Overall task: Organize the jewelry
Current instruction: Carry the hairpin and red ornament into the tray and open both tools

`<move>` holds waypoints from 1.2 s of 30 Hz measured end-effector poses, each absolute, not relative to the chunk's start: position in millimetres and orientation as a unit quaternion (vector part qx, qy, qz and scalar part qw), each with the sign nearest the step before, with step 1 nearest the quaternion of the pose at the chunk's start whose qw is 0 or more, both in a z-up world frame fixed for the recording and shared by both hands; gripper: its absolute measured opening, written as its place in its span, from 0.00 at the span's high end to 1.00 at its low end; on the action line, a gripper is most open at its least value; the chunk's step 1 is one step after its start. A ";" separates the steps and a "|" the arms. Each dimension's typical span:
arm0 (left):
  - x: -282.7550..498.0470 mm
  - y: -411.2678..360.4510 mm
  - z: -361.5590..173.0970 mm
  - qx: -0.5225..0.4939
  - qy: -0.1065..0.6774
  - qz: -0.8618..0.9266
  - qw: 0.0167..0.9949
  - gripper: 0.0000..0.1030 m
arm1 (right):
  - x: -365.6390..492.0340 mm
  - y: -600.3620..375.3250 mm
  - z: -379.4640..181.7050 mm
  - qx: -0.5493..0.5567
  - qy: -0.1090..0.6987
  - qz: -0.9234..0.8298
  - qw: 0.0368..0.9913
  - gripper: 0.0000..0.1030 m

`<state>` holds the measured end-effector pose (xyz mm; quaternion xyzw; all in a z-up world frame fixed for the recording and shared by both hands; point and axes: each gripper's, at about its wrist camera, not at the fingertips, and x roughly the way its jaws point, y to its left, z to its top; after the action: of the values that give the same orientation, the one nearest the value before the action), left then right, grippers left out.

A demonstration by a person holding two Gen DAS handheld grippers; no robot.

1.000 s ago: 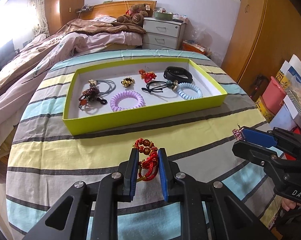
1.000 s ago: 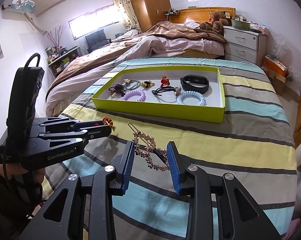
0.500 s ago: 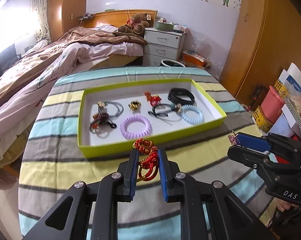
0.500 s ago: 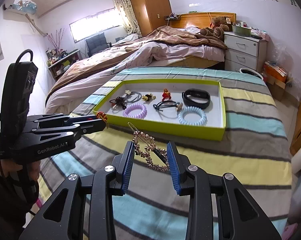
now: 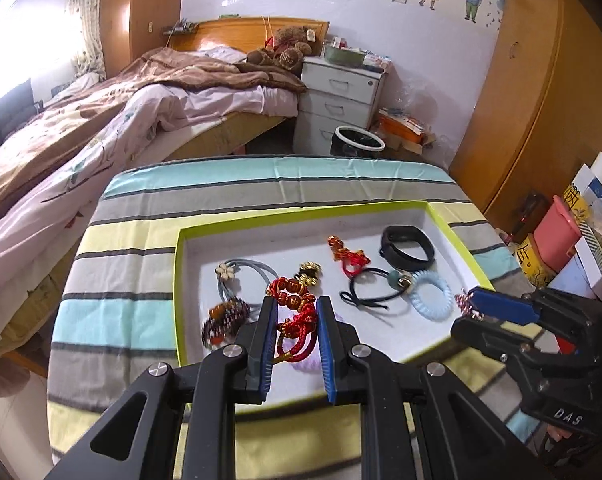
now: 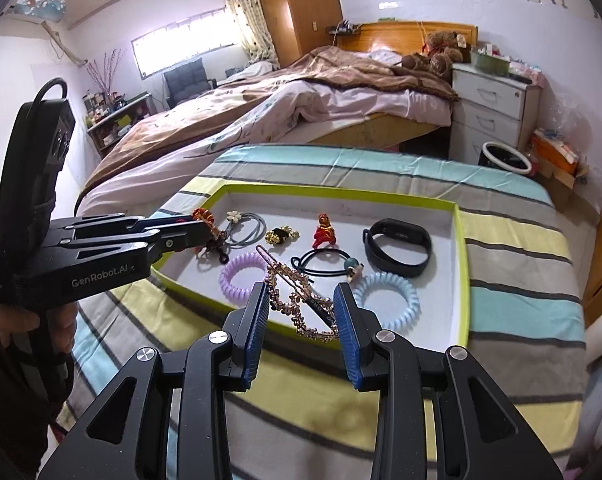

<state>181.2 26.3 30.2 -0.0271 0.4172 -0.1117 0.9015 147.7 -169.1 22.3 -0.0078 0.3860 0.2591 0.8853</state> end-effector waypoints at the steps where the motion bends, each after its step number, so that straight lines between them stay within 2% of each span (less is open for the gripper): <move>1: 188.3 28.0 27.7 -0.030 0.422 -0.109 0.899 0.81 | 152.9 -166.7 19.6 -0.010 0.392 0.260 0.882 0.66; 12: 220.3 23.1 4.5 -0.028 0.448 -0.114 0.886 0.81 | 181.2 -147.8 -3.4 -0.045 0.437 0.270 0.857 0.66; 29: 224.8 16.5 -12.7 -0.031 0.470 -0.121 0.874 0.80 | 197.9 -142.8 -19.2 -0.072 0.468 0.252 0.844 0.66; 32: 224.5 16.6 -13.5 -0.032 0.472 -0.118 0.873 0.79 | 198.1 -141.8 -20.0 -0.077 0.469 0.251 0.843 0.66; 36: 224.1 15.4 -12.2 -0.034 0.471 -0.122 0.873 0.70 | 199.3 -142.2 -20.7 -0.076 0.469 0.248 0.844 0.62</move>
<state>224.1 15.4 -12.2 -0.0336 0.4712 -0.1219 0.8729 199.3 -142.2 -20.7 -0.0763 0.4688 0.2476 0.8445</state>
